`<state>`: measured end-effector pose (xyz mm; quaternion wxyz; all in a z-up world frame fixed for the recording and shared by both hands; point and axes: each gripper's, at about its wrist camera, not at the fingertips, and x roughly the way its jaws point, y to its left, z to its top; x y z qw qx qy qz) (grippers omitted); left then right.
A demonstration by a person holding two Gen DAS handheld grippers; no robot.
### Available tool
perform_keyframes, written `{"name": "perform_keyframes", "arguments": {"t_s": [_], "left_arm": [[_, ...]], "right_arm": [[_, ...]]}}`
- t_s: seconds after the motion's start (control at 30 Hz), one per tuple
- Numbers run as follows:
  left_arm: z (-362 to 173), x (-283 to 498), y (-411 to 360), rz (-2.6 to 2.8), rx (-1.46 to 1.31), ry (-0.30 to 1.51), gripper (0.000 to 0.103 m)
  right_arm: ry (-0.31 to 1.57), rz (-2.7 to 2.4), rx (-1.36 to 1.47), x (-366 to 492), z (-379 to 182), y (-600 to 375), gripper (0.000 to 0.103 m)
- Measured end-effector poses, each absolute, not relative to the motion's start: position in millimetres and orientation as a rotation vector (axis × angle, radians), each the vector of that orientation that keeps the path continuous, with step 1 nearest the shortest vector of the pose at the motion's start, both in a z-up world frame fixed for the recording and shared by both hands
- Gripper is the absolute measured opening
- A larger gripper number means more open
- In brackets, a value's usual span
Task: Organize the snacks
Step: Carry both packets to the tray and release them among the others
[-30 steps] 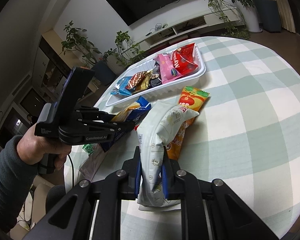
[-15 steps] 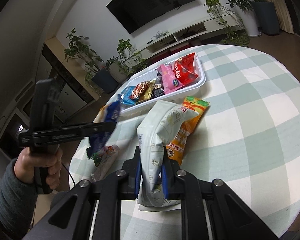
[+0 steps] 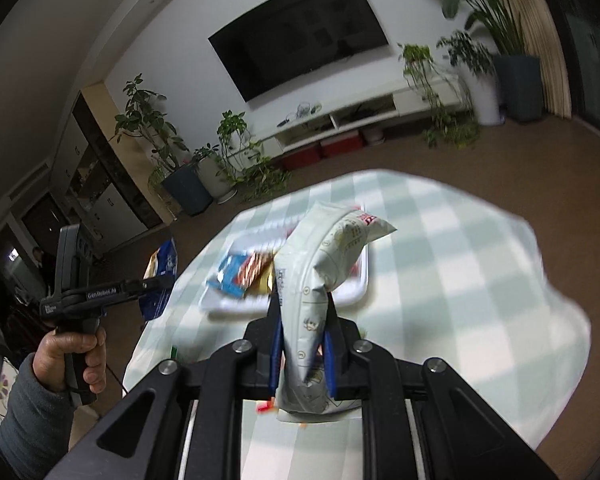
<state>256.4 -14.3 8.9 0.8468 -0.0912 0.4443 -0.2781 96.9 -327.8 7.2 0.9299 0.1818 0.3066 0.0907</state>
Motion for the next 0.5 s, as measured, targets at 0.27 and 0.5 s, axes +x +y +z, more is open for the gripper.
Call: {"name": "perform_keyframes", "arguments": {"t_s": [0.27,0.5], "left_arm": [[10,310,-34,-0.538,-0.234,0.919,0.023],[-25,345,-50,-0.490,-0.205,0.948,0.023]], "right_arm": [[0.658,0.263,0.286,182,34,-291,0.018],[0.777,0.305,0.231,261,0,-242,0.018]]}}
